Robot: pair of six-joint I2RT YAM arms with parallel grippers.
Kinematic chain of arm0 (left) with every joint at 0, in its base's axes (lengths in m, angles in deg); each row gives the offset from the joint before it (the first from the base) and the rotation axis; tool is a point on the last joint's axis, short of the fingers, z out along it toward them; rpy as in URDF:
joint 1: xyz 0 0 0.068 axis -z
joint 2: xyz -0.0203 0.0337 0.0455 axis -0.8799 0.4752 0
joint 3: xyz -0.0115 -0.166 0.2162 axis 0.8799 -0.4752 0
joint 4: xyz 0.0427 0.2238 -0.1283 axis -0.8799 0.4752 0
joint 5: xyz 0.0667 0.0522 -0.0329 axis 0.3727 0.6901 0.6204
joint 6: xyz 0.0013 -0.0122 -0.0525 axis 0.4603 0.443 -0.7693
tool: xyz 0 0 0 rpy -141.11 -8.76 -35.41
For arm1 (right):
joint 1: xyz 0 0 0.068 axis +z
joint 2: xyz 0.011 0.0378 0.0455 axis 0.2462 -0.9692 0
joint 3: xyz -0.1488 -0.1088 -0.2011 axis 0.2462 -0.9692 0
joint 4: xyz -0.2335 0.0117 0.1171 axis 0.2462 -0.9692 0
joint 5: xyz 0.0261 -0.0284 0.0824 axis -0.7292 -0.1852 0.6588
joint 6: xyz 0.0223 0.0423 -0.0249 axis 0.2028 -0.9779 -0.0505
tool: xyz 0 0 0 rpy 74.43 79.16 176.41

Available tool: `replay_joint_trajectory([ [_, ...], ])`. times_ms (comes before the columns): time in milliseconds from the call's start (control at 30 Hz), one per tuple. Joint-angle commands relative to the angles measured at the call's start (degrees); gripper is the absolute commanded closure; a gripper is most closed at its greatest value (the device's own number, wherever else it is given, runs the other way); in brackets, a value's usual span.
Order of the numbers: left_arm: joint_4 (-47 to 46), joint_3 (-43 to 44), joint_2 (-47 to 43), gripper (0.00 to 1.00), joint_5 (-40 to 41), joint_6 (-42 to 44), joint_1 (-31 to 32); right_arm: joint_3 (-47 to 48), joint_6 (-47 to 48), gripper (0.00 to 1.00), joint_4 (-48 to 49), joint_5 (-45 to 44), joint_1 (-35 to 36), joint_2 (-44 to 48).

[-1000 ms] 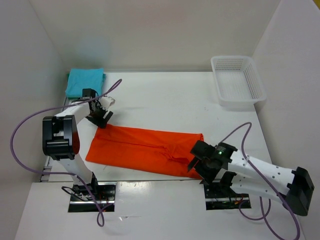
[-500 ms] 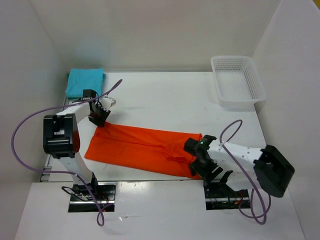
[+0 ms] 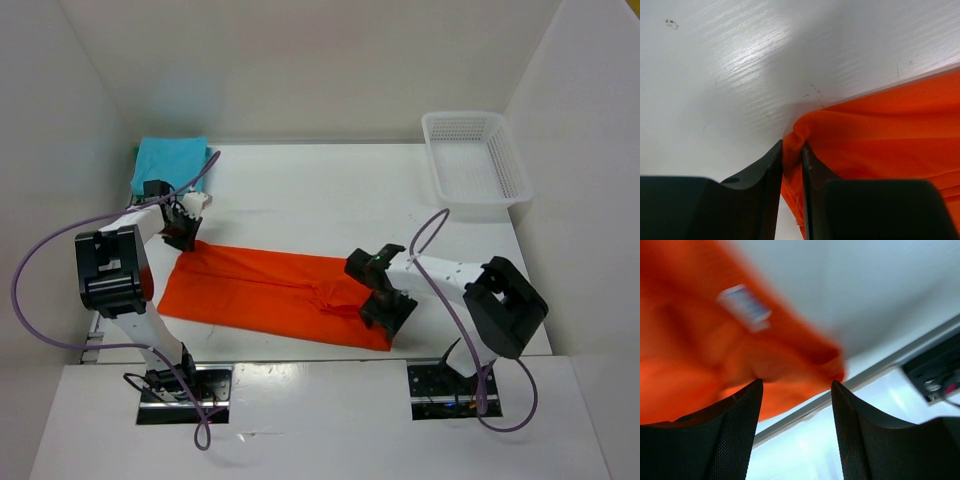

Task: Fold and stack the t-shirts
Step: Rotate the tshirt 90 degrees

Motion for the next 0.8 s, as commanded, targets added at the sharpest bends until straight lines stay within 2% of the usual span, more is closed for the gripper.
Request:
replay_joint_trajectory([
  [0,1.9,-0.9,3.5,0.74,2.5,2.8,-1.5,-5.8,-0.4,0.38,-0.4,-0.1,-2.3,5.7],
  [100,2.6,-0.9,3.5,0.73,2.5,2.8,-1.6,-9.4,-1.4,0.35,0.7,1.5,-3.6,11.6],
  [167,2.6,-0.9,3.5,0.73,1.8,2.8,-1.6,-10.2,-0.6,0.29,2.2,1.5,-3.6,11.6],
  [200,3.1,-0.9,3.0,0.73,1.8,2.8,-1.6,-10.8,0.1,0.29,3.2,3.3,-4.1,11.6],
  [333,3.1,-0.9,2.4,0.73,1.8,2.8,-1.6,-12.6,7.3,0.29,10.2,6.7,-5.5,1.3],
  [433,3.6,-0.9,2.4,0.73,1.8,2.8,-1.6,-12.1,10.8,0.38,13.7,9.3,-5.5,-4.7],
  [533,4.3,-0.4,1.9,0.73,1.8,2.8,-1.6,-13.5,12.7,0.54,16.2,10.4,-7.3,-4.7],
  [567,4.8,-0.4,1.9,0.73,1.8,2.3,-1.6,-14.1,12.7,0.61,16.9,10.4,-7.8,-2.9],
  [600,4.8,0.1,1.9,0.71,1.8,2.3,-1.6,-14.1,13.4,0.75,17.4,9.9,-7.8,-2.2],
  [667,5.5,0.1,1.4,0.71,1.2,2.3,-1.6,-14.1,14.5,0.89,18.1,9.9,-8.4,-2.2],
  [700,5.5,0.1,1.4,0.71,1.2,2.3,-1.6,-12.8,15.6,1.00,18.1,9.9,-8.4,-2.2],
  [767,6.1,0.1,1.4,0.69,1.2,2.3,-1.6,-10.8,17.3,1.00,18.1,8.2,-8.4,-5.5],
])
